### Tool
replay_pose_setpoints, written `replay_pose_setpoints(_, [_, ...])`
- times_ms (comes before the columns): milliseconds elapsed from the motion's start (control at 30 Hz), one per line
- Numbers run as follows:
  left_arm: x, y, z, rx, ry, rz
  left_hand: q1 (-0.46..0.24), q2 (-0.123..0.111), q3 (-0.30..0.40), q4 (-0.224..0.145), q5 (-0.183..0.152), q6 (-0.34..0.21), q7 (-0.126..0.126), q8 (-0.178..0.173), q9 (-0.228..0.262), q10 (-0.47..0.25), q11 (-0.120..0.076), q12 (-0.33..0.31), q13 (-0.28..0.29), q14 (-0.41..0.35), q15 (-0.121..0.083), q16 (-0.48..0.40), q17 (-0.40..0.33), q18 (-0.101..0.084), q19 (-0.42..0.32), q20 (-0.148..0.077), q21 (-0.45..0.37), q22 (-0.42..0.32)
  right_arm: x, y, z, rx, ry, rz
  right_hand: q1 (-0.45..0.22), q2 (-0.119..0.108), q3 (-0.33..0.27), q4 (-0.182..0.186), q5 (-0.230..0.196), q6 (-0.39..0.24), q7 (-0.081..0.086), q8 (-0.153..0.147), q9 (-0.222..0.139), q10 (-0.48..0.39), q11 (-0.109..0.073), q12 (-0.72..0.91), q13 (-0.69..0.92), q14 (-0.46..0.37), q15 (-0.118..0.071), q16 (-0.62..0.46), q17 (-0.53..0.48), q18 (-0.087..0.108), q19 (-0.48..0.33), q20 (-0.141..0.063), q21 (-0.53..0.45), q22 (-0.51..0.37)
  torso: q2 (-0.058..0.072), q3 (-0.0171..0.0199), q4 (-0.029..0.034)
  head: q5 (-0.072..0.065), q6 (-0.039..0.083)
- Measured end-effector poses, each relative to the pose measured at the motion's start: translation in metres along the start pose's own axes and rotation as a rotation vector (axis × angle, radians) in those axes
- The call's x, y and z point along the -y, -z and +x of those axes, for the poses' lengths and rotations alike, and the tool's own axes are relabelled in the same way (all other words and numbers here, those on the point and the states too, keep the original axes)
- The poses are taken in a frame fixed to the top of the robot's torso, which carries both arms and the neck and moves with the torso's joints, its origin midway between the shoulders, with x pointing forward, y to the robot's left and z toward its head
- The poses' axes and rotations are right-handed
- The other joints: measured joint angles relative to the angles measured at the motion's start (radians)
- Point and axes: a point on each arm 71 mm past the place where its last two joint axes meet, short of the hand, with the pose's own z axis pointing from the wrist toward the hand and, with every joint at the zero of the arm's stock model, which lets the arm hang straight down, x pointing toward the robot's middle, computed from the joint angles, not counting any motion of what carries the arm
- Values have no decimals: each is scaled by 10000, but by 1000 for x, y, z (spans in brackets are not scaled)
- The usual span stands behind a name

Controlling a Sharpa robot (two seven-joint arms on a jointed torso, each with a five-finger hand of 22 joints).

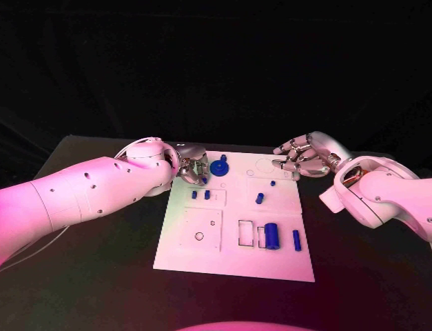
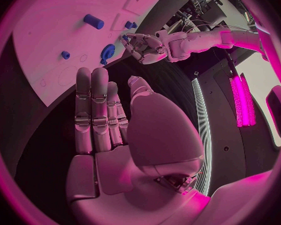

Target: Assemble the parts on the task board

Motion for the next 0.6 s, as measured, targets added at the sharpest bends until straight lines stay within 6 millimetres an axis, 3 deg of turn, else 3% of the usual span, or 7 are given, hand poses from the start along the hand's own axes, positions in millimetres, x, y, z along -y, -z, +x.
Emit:
replay_pose_setpoints(333, [-1,0,0,-4,1,-49,-52,-52,27,-27,0,-335,53,-321,-141,36,36,-176,0,-34,34,-37,-49,1,-65,5,0,-13,0,0,0,4,2,5,0,0,0,0,0,0,0,0,0,1,1,0,1,0,0,0,-2,0,0,0,0,0,0,-3,-1,10,2])
replay_pose_setpoints(600, [-2,0,0,-16,0,-121,-52,-52,53,-53,0,-392,109,-383,-190,72,72,-236,1,-34,34,-37,-58,0,-65,5,0,34,0,0,0,7,3,11,0,0,0,0,0,0,0,0,0,1,1,0,-9,0,0,0,7,0,0,0,0,0,2,-5,2,10,11])
